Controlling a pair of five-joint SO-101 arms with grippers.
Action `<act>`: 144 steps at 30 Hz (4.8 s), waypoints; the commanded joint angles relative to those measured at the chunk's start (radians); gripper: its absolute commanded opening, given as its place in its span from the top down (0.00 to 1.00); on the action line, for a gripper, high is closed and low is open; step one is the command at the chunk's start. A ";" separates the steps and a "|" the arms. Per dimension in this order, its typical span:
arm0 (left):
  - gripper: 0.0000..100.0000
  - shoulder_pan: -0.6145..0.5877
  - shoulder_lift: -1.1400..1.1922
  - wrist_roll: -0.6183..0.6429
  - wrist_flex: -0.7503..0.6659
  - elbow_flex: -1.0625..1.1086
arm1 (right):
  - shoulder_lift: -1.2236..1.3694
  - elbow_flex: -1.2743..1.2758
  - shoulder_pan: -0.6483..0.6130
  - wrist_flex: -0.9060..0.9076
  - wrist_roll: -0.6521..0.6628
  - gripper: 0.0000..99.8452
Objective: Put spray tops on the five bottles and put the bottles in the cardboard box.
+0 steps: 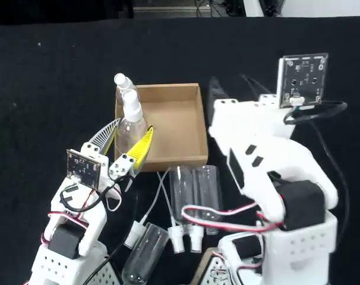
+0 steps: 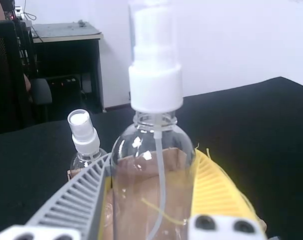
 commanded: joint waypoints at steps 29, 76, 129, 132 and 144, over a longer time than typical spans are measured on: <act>0.96 -0.027 0.249 0.009 -0.479 0.053 | -0.041 0.839 0.258 -0.684 0.003 0.83; 0.96 -0.108 1.458 0.009 -1.456 -0.071 | -0.041 0.840 0.264 -0.683 0.009 0.83; 0.96 -0.539 0.387 0.008 -0.508 0.012 | -0.039 0.840 0.265 -0.687 0.011 0.83; 0.96 -0.619 0.477 0.008 -0.519 -0.012 | -0.039 0.840 0.265 -0.687 0.011 0.83; 0.96 -0.944 1.174 0.008 -1.034 -0.179 | -0.039 0.840 0.265 -0.687 0.011 0.83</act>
